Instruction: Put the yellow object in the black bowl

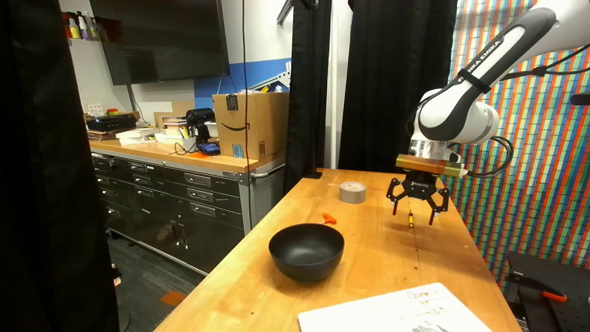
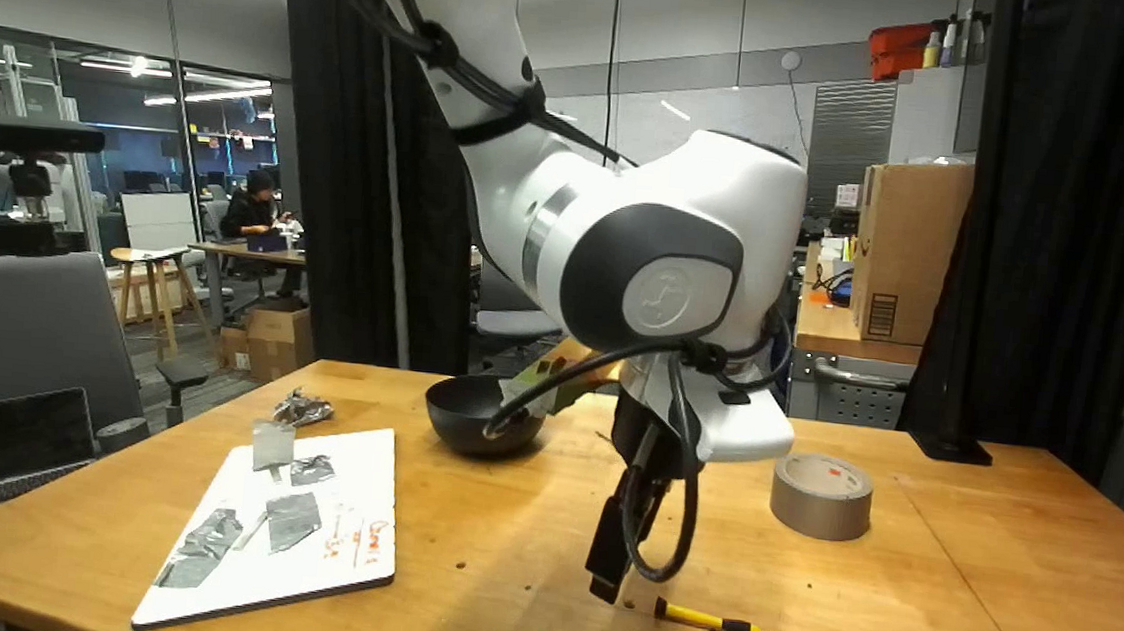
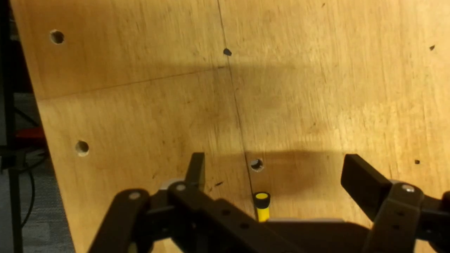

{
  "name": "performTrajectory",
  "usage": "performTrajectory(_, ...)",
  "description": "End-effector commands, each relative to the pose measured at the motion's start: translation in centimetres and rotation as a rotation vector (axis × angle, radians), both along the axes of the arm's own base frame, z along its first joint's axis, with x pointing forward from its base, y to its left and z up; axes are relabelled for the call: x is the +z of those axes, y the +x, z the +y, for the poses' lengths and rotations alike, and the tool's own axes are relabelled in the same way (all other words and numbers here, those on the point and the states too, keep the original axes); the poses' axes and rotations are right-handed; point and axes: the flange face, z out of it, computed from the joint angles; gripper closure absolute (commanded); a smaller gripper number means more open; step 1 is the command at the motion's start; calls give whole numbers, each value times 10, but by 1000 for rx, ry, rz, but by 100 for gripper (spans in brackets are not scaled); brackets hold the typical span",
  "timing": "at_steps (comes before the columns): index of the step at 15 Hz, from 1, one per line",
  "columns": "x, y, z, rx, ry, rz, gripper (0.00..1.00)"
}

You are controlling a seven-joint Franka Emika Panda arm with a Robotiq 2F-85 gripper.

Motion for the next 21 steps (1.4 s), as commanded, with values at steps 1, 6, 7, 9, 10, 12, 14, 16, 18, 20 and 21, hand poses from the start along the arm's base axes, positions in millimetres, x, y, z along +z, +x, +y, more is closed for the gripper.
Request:
performTrajectory(1, -22, 18, -14, -24, -27, -9, 0)
performTrajectory(6, -45, 27, -28, -39, -38, 6, 0)
performTrajectory(7, -47, 28, -31, -40, -41, 8, 0)
performTrajectory(9, -47, 29, -33, -32, -46, 7, 2)
performTrajectory(10, -47, 29, -34, -24, -59, 6, 26)
performTrajectory(12, -47, 30, -35, -19, -65, 5, 27)
performTrajectory(14, -44, 34, -36, -10, -71, -3, 42)
performTrajectory(16, -44, 37, -37, -1, -76, -10, 58)
performTrajectory(18, -43, 39, -38, 6, -83, -19, 74)
performTrajectory(20, -42, 42, -39, 11, -88, -27, 88)
performTrajectory(21, -42, 43, -39, 12, -90, -30, 93)
